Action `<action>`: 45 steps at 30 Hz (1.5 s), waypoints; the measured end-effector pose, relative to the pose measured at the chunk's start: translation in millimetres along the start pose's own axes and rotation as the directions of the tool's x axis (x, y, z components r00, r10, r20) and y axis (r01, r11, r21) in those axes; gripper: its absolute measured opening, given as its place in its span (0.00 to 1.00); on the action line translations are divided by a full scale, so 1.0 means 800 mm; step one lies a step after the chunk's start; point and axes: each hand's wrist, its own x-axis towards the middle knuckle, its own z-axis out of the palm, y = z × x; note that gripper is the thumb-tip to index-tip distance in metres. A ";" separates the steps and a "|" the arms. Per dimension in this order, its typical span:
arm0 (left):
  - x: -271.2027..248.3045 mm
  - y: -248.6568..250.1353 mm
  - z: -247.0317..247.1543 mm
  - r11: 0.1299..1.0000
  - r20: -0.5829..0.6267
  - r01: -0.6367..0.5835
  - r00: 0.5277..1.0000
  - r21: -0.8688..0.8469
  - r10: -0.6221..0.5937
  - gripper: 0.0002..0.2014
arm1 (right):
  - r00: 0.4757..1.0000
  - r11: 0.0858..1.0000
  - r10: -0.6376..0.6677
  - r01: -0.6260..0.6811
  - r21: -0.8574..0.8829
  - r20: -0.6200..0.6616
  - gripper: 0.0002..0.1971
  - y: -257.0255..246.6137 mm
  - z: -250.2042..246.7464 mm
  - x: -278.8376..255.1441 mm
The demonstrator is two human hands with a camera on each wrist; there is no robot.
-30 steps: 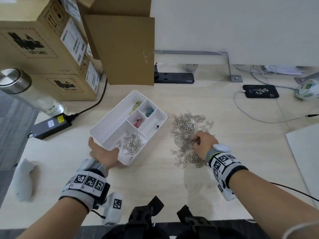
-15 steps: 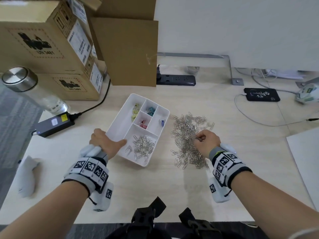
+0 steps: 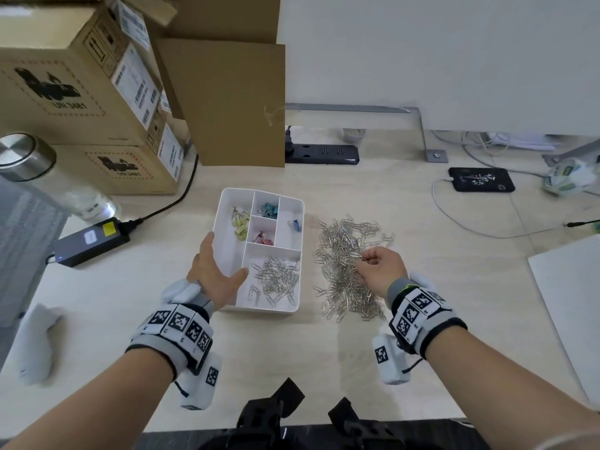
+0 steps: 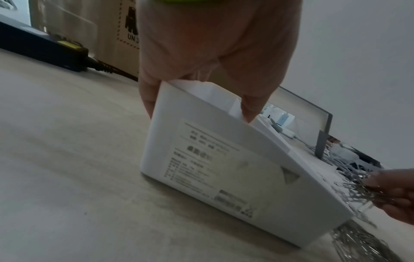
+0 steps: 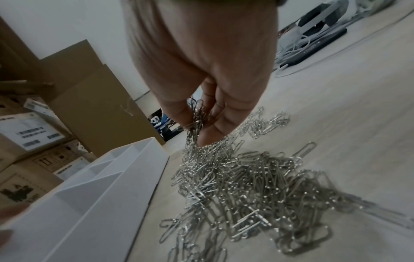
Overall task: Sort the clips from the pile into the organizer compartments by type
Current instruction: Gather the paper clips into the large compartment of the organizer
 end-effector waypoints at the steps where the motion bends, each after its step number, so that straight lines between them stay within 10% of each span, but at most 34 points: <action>1: -0.001 -0.001 0.004 1.000 0.005 0.014 1.000 0.000 -0.014 0.52 | 1.000 1.000 0.000 0.000 0.021 0.011 0.07 -0.001 0.001 -0.001; 13: -0.009 -0.013 0.032 0.998 -0.101 -0.041 0.994 0.043 0.045 0.48 | 0.949 0.970 -0.218 0.237 -0.060 0.227 0.06 -0.054 0.065 -0.046; 23: -0.014 -0.009 0.030 0.999 -0.088 -0.010 0.996 0.050 0.014 0.49 | 0.820 0.679 -0.290 0.539 -0.498 0.493 0.15 -0.065 0.110 -0.058; 37: -0.012 -0.012 0.030 0.999 -0.097 -0.029 0.995 0.045 0.033 0.47 | 0.904 0.841 -0.339 0.415 -0.347 0.260 0.11 -0.041 0.045 -0.033; 45: -0.013 -0.011 0.030 0.998 -0.106 -0.027 0.994 0.051 0.032 0.45 | 0.972 0.716 -0.113 0.224 -0.661 0.207 0.43 0.006 0.002 -0.005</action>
